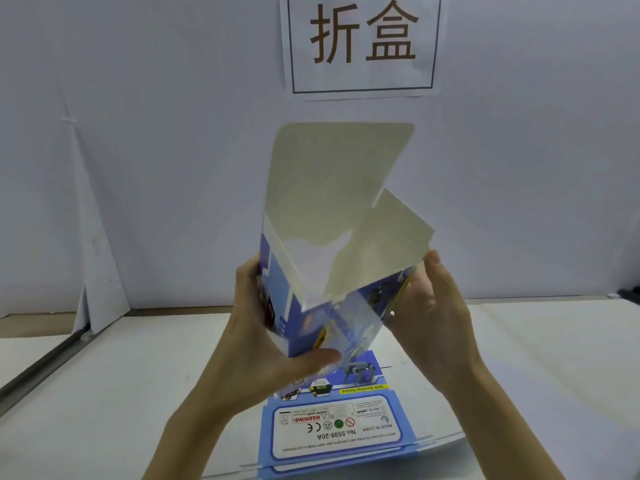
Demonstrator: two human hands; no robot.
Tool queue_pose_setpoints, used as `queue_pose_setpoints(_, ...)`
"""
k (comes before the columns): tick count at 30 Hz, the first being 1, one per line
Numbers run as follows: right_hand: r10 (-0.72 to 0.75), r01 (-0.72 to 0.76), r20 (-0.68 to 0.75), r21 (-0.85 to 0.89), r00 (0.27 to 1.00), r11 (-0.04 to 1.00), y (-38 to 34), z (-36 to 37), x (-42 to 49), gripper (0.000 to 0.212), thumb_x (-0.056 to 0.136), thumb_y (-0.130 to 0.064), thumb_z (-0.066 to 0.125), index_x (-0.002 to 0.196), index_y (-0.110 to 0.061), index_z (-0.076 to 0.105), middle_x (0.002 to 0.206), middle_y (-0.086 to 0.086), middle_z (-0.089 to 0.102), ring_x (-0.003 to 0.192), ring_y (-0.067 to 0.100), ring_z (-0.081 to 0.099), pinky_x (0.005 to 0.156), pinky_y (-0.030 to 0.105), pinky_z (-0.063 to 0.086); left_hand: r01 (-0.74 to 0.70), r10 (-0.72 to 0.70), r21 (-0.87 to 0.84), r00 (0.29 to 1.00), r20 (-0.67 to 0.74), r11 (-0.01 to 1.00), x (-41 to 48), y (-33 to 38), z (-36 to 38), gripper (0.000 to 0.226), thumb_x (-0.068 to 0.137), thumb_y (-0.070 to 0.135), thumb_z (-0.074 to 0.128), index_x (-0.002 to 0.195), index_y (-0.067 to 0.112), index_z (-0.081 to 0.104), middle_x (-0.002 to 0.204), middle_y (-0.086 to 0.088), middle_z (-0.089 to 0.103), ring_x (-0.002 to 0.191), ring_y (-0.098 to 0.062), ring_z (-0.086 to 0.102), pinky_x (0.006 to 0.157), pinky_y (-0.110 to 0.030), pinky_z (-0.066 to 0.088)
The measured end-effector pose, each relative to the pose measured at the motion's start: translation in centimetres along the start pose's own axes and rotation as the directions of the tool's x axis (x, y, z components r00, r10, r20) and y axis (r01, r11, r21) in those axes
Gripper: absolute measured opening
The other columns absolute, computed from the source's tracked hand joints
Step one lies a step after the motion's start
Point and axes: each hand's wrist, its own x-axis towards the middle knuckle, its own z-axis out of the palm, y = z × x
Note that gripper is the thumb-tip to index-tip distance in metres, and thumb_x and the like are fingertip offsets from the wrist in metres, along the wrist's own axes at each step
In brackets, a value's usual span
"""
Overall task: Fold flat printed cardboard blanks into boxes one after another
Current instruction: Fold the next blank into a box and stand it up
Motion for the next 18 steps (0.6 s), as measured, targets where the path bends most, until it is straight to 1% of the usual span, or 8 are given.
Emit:
queue_pose_setpoints(2,0.034,-0.052,0.113,0.162,0.993,0.985,-0.4,0.0,0.0,0.066,0.07,-0.064,0.067,0.114,-0.014,0.071,0.114,0.009,0.069,0.108,0.022,0.064,0.094,0.033,0.049,-0.046,0.044,0.05,0.999,0.023,0.998,-0.1,-0.2,-0.2,0.089,0.053,0.02,0.091,0.118,0.027,0.031,0.107,0.044,0.045,0.111,0.012,0.049,0.07,0.001,0.044)
queue_pose_setpoints(4,0.046,-0.086,0.186,0.215,0.982,0.973,-0.6,-0.2,0.0,0.063,0.061,-0.061,0.077,0.108,-0.019,0.074,0.109,0.004,0.071,0.104,0.019,0.065,0.091,0.03,0.051,-0.078,0.076,0.117,0.997,0.022,0.99,-0.1,-0.1,-0.5,0.081,0.055,0.024,0.083,0.112,0.034,0.028,0.112,0.047,0.041,0.112,0.015,0.046,0.068,0.002,0.043)
queue_pose_setpoints(8,0.068,-0.112,0.272,0.149,0.96,0.982,-1.2,-0.7,-0.1,0.061,0.066,-0.063,0.072,0.111,-0.022,0.072,0.113,0.004,0.07,0.105,0.018,0.064,0.091,0.031,0.048,-0.082,0.085,0.168,0.996,-0.007,0.982,0.0,-0.3,-0.3,0.079,0.053,0.025,0.083,0.113,0.029,0.032,0.114,0.048,0.039,0.112,0.016,0.046,0.067,0.003,0.042)
queue_pose_setpoints(10,0.07,-0.103,0.278,0.106,0.958,0.989,-1.3,-0.9,-0.1,0.056,0.066,-0.059,0.072,0.108,-0.022,0.072,0.108,0.004,0.07,0.098,0.018,0.064,0.084,0.032,0.048,-0.085,0.089,0.189,0.996,-0.014,0.978,0.1,-0.3,-0.1,0.081,0.053,0.026,0.084,0.113,0.032,0.029,0.117,0.042,0.041,0.113,0.013,0.046,0.068,0.003,0.042)
queue_pose_setpoints(11,0.08,-0.1,0.26,0.065,0.962,0.993,-1.3,-0.9,-0.1,0.053,0.066,-0.054,0.073,0.107,-0.02,0.072,0.106,0.006,0.069,0.095,0.02,0.064,0.08,0.032,0.049,-0.088,0.092,0.203,0.996,-0.011,0.975,0.1,-0.3,-0.1,0.082,0.054,0.028,0.083,0.111,0.038,0.026,0.12,0.035,0.043,0.113,0.012,0.047,0.069,0.003,0.042)
queue_pose_setpoints(14,0.132,-0.12,0.116,-0.105,0.984,0.987,-0.7,-1.1,-0.2,0.038,0.073,-0.035,0.064,0.104,-0.014,0.07,0.096,0.011,0.068,0.086,0.022,0.062,0.073,0.033,0.051,-0.101,0.096,0.249,0.995,0.031,0.963,0.1,-0.3,0.0,0.079,0.056,0.034,0.08,0.116,0.034,0.028,0.122,0.016,0.045,0.111,0.012,0.048,0.07,0.002,0.043)
queue_pose_setpoints(16,0.123,-0.114,0.014,-0.289,0.992,0.951,-0.4,-1.4,-0.2,0.019,0.088,-0.021,0.055,0.102,-0.015,0.066,0.087,0.005,0.069,0.077,0.014,0.065,0.065,0.026,0.054,-0.086,0.072,0.289,0.996,0.059,0.954,0.0,-0.6,-0.2,0.08,0.056,0.04,0.078,0.119,0.033,0.03,0.122,0.015,0.044,0.11,0.003,0.052,0.071,-0.006,0.051)
queue_pose_setpoints(18,0.115,-0.12,-0.041,-0.502,0.992,0.856,-0.5,-1.6,-0.1,0.02,0.098,-0.011,0.044,0.099,-0.018,0.063,0.079,-0.003,0.07,0.072,0.007,0.066,0.065,0.025,0.057,-0.056,0.044,0.338,0.998,0.045,0.94,0.0,-0.8,-0.5,0.08,0.054,0.044,0.078,0.119,0.034,0.032,0.123,0.014,0.045,0.107,-0.008,0.056,0.071,-0.015,0.056)
